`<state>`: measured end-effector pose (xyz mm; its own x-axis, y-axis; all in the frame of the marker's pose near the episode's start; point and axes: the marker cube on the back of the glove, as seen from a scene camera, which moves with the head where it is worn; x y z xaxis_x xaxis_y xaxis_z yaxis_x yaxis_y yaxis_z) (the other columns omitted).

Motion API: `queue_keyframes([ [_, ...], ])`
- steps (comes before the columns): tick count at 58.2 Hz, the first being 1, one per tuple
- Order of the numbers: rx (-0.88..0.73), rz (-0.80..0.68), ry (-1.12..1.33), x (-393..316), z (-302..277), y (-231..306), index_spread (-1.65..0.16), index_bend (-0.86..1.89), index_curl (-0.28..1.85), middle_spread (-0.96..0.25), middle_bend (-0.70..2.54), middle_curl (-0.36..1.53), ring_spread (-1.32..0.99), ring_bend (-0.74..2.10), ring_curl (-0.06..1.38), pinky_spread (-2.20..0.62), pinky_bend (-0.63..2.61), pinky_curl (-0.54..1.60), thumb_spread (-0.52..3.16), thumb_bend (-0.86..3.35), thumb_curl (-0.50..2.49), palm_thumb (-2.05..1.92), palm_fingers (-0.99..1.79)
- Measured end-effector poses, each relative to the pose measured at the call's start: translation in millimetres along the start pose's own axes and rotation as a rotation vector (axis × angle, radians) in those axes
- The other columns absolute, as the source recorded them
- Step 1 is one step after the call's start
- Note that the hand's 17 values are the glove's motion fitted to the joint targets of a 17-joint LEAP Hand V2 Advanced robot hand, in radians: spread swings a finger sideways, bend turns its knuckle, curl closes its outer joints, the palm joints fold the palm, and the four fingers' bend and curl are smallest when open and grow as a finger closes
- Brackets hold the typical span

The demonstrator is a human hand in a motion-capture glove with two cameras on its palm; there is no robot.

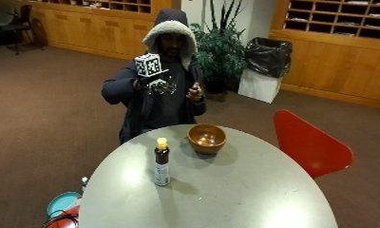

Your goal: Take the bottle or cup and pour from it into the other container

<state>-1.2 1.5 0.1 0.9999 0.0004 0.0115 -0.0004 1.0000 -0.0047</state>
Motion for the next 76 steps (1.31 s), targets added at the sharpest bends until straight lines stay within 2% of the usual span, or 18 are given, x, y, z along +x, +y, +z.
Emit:
queue_keyframes([
  [8, 0.008, 0.005, -0.006, 1, 0, -3, -0.33, 0.27, 0.19, -0.05, 0.31, 0.15, 0.09, 0.17, 0.07, 0.28, 0.35, 0.16, 0.83, 0.12, 0.12, 0.25, 0.40],
  [20, 0.007, 0.006, -0.011, 6, 0, -6, -0.39, 0.23, 0.26, -0.05, 0.29, 0.22, 0.11, 0.16, 0.09, 0.34, 0.34, 0.22, 1.06, 0.05, 0.20, 0.27, 0.38],
  [37, 0.030, 0.066, -0.005, 40, 4, -18, -0.41, 0.18, 0.31, -0.04, 0.25, 0.27, 0.12, 0.16, 0.11, 0.36, 0.33, 0.27, 1.09, -0.02, 0.27, 0.27, 0.35],
  [42, 0.046, 0.130, -0.015, 61, 6, -29, -0.41, 0.18, 0.32, -0.03, 0.24, 0.28, 0.12, 0.16, 0.11, 0.36, 0.34, 0.28, 1.07, -0.03, 0.28, 0.27, 0.34],
  [46, 0.121, 0.265, -0.027, 77, 7, -46, -0.41, 0.18, 0.32, -0.03, 0.23, 0.29, 0.13, 0.16, 0.12, 0.36, 0.34, 0.29, 1.06, -0.03, 0.29, 0.28, 0.33],
  [53, 0.041, 0.172, -0.049, 110, 12, -53, -0.42, 0.17, 0.32, -0.03, 0.23, 0.30, 0.13, 0.16, 0.12, 0.36, 0.35, 0.30, 1.04, -0.03, 0.30, 0.28, 0.31],
  [72, 0.040, 0.290, -0.163, 193, 45, -111, -0.41, 0.15, 0.31, -0.02, 0.22, 0.32, 0.14, 0.17, 0.13, 0.37, 0.40, 0.34, 0.99, -0.03, 0.32, 0.28, 0.25],
  [76, 0.085, 0.294, -0.198, 209, 60, -126, -0.41, 0.14, 0.30, -0.01, 0.22, 0.32, 0.15, 0.18, 0.13, 0.37, 0.42, 0.34, 0.98, -0.03, 0.32, 0.27, 0.23],
])
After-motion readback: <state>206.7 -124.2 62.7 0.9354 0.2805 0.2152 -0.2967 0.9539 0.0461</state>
